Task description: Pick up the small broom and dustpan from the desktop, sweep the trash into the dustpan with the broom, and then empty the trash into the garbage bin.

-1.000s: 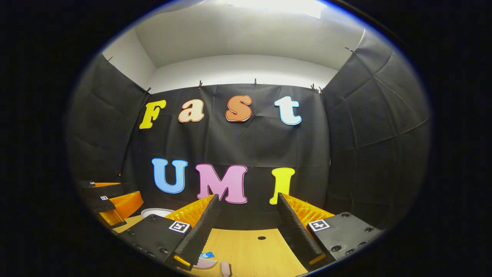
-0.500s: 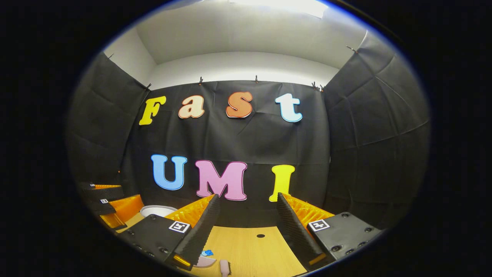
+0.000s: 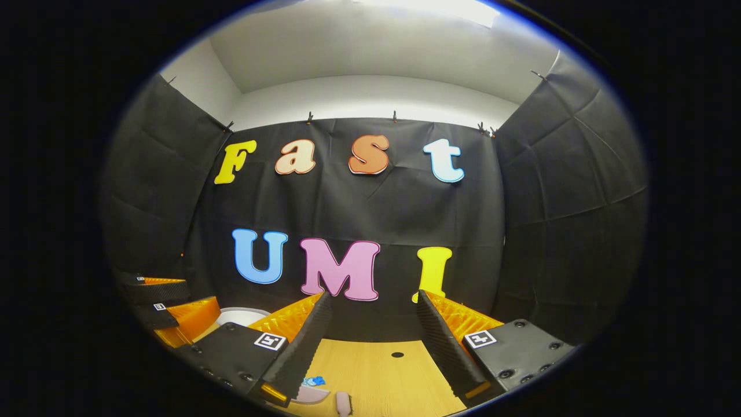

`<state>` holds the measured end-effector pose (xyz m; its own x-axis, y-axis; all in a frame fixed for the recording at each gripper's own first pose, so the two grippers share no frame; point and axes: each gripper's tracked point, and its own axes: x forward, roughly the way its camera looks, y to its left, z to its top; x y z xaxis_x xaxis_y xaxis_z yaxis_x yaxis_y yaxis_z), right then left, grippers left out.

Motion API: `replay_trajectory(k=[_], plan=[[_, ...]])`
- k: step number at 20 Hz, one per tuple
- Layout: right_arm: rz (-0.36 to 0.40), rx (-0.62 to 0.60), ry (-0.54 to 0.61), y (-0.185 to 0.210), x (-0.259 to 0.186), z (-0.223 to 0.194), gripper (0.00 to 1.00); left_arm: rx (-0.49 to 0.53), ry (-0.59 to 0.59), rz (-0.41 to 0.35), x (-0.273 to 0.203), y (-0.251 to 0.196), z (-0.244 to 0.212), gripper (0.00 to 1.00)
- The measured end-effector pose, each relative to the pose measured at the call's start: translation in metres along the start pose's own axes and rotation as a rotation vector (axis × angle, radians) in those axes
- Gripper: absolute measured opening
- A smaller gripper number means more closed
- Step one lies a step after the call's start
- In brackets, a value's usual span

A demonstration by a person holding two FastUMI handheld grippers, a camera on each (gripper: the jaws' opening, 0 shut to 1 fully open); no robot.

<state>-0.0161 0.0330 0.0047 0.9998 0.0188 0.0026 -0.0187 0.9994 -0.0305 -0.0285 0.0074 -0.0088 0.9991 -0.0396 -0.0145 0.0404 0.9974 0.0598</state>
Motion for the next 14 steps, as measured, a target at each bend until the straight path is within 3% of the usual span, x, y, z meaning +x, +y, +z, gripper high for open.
replay_trajectory(k=[7, 11, 12, 14], plan=[[0.017, 0.014, 0.103, 0.020, 0.013, -0.041, 0.96, 0.028, 0.101, -0.022, 0.004, 0.000, -0.027, 0.80], [0.049, 0.076, 0.263, 0.038, 0.023, -0.098, 0.96, 0.026, 0.247, -0.047, 0.003, -0.004, -0.077, 0.80], [0.056, 0.084, 0.299, 0.041, 0.030, -0.113, 0.91, 0.032, 0.309, -0.039, 0.002, -0.003, -0.098, 0.80], [0.087, 0.101, 0.405, 0.050, 0.035, -0.159, 0.95, 0.012, 0.421, -0.029, 0.008, -0.004, -0.136, 0.80]])
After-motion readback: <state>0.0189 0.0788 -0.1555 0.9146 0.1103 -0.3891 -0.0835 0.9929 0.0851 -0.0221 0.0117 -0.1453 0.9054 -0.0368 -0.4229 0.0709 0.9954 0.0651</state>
